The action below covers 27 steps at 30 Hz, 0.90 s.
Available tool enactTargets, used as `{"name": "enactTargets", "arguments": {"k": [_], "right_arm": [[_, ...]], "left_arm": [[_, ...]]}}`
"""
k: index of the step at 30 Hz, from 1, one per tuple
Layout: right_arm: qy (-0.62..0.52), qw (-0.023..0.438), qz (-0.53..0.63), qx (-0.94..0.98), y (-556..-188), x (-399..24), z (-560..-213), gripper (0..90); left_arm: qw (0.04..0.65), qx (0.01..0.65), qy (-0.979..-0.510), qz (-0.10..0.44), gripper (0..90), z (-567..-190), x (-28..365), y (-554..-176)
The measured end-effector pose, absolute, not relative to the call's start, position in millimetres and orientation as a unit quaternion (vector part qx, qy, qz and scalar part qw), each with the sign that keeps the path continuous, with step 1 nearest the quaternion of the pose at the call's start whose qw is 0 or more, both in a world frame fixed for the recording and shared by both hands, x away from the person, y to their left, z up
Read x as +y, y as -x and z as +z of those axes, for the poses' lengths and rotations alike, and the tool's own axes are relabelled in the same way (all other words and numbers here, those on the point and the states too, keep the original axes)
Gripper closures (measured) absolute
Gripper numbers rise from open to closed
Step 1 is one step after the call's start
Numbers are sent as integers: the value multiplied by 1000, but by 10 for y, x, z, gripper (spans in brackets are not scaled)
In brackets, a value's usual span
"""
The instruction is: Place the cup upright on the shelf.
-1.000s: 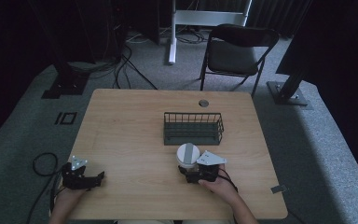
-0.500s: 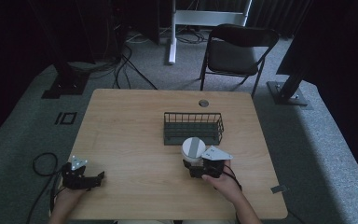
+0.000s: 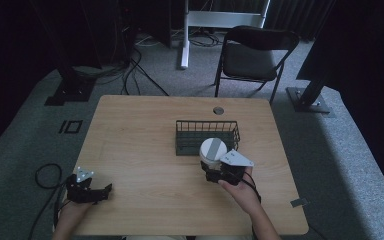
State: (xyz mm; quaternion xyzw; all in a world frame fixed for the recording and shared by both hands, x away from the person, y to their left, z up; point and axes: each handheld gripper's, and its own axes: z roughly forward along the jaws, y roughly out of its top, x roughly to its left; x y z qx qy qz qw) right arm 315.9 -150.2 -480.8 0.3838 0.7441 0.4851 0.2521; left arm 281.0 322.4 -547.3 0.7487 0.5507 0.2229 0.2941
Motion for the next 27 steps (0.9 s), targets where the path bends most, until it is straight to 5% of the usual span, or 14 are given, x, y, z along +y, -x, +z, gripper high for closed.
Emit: {"name": "enactTargets", "arguments": {"k": [27], "right_arm": [[-449,304,495,679,-3641,-1301,-4284,184]], "left_arm": [[294,551,-749,223,5,-5473,3225,-2810]]}}
